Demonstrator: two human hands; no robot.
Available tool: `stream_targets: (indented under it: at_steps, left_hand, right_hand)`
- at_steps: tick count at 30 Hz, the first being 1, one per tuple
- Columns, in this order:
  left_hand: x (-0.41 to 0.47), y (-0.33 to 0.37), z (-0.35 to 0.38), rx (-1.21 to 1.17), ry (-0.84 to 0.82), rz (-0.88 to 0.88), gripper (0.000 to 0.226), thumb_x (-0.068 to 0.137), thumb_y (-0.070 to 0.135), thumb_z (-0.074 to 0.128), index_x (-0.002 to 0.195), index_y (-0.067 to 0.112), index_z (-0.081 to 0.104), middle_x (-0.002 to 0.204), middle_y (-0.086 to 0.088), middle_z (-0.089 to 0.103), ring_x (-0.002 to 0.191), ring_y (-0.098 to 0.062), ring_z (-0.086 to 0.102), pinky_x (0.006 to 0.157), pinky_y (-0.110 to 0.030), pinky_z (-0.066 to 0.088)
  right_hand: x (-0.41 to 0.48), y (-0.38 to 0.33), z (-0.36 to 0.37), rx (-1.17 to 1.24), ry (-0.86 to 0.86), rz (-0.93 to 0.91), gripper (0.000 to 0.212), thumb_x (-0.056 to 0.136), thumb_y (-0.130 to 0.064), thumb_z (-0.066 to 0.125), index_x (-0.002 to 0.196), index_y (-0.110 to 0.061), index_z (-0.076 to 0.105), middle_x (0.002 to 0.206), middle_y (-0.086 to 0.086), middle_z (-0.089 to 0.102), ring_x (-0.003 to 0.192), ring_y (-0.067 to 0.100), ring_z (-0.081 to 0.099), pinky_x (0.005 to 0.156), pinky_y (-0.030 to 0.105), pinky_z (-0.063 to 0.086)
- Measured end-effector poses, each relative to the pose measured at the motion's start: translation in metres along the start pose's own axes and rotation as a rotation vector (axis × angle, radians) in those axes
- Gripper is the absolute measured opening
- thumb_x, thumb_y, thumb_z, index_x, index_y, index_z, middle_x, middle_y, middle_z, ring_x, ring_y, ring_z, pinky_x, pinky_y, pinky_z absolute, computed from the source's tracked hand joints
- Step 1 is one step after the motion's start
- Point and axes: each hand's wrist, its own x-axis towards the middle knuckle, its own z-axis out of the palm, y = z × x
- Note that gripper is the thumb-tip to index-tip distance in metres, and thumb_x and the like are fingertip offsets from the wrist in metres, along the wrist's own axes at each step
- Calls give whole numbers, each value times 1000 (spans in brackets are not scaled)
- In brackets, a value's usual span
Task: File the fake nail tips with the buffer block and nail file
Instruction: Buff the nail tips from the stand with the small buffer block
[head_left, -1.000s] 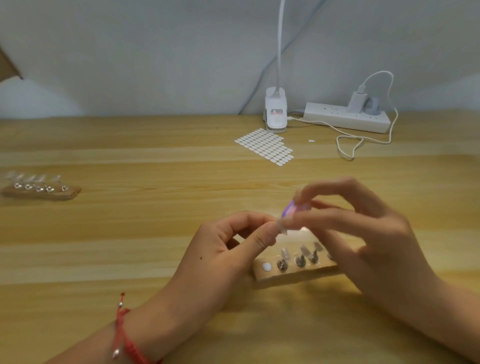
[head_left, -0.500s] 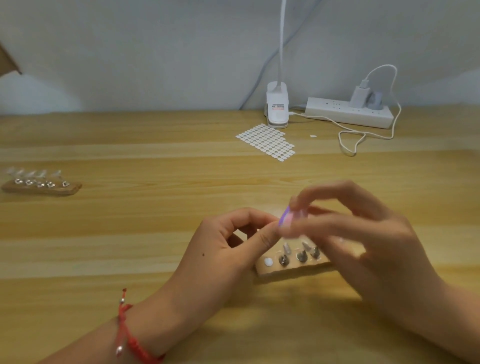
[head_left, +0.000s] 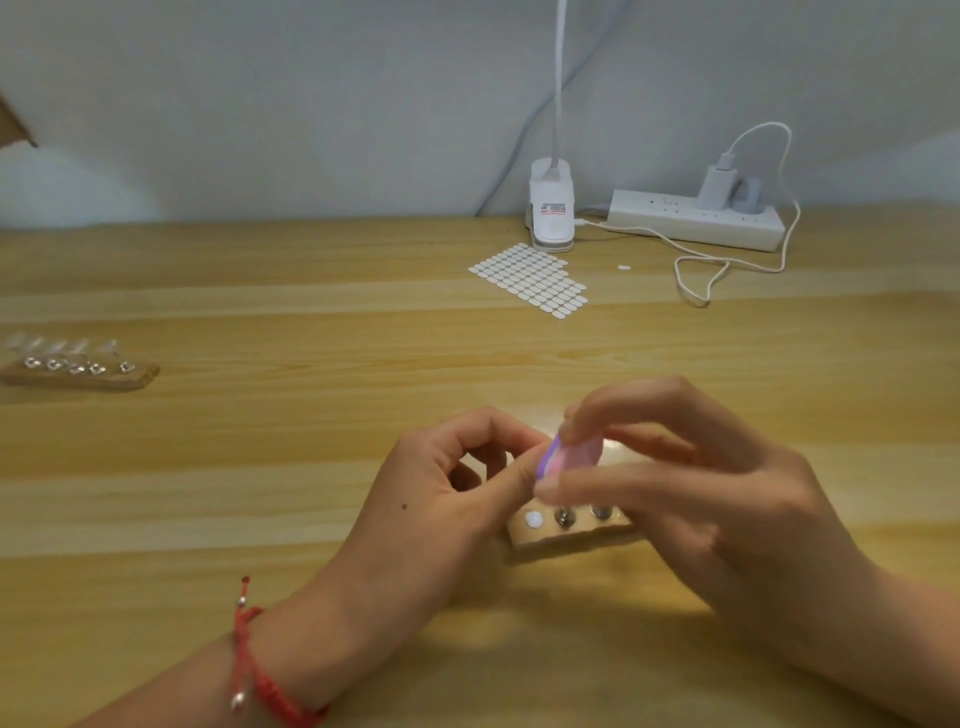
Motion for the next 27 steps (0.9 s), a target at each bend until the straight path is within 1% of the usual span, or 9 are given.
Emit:
stream_targets:
  at_steps: [2,5,9,11,13,16,19,22,27]
  left_hand:
    - [0,0,-1,15,14,6,29,67,60,65,74,32,71,63,3,51,48,-7,33,45,-14,28]
    - [0,1,-1,23,-13,18,28,68,57,65,75,31,71,66,-9,56,50,-11,38,46,-18,31]
    - [0,1,-1,24,14,23,29,67,59,66,75,32,72,67,-7,56,51,-9,35,48,-17,30]
    - [0,1,0,29,-7,28,30,68,59,66,76,31,72,73,-15,59,53,-14,37,49,-23,31]
    - [1,0,-1,23,9,20,31,66,59,66,75,30,72,73,-15,58,53,-14,38,49,-23,31]
    - [0,0,-1,28,23,18,31,65,60,67,74,31,72,67,-8,55,52,-10,36,48,-17,31]
    - [0,0,-1,26,13,16,30,66,59,66,73,30,71,70,-14,58,53,-12,39,48,-20,33]
    - [0,-1,-1,30,28,15,31,67,60,66,73,29,70,68,-9,56,51,-9,36,48,-17,30]
    - [1,0,-1,24,34,10,29,68,56,67,73,28,71,65,-9,57,50,-7,36,47,-18,30]
  right_hand:
    - [0,1,-2,-7,18,36,45,82,20,59,108,-15,70,107,13,59,105,16,62,93,24,52]
    - [0,-1,1,11,9,-3,50,84,23,54,108,-19,69,107,13,59,104,22,63,86,32,56]
    - [0,1,0,-7,31,49,40,84,17,58,107,-13,71,107,13,59,104,14,62,94,24,52]
    - [0,-1,2,-3,21,22,40,88,15,55,108,-17,69,107,12,59,104,22,63,94,28,52]
    - [1,0,2,-5,5,2,37,91,13,54,109,-16,69,107,12,59,103,26,63,93,32,53]
    - [2,0,-1,-15,40,45,34,89,12,57,107,-13,71,105,14,59,103,18,63,95,25,51]
    - [1,0,1,-10,-7,-27,38,89,14,55,108,-16,71,107,9,60,105,22,62,91,28,52]
    - [2,5,-1,-16,14,40,41,83,19,59,106,-12,71,106,14,59,103,21,64,93,27,54]
    - [0,3,-1,-27,-23,-22,37,85,16,60,105,-12,74,107,12,60,103,23,63,91,31,54]
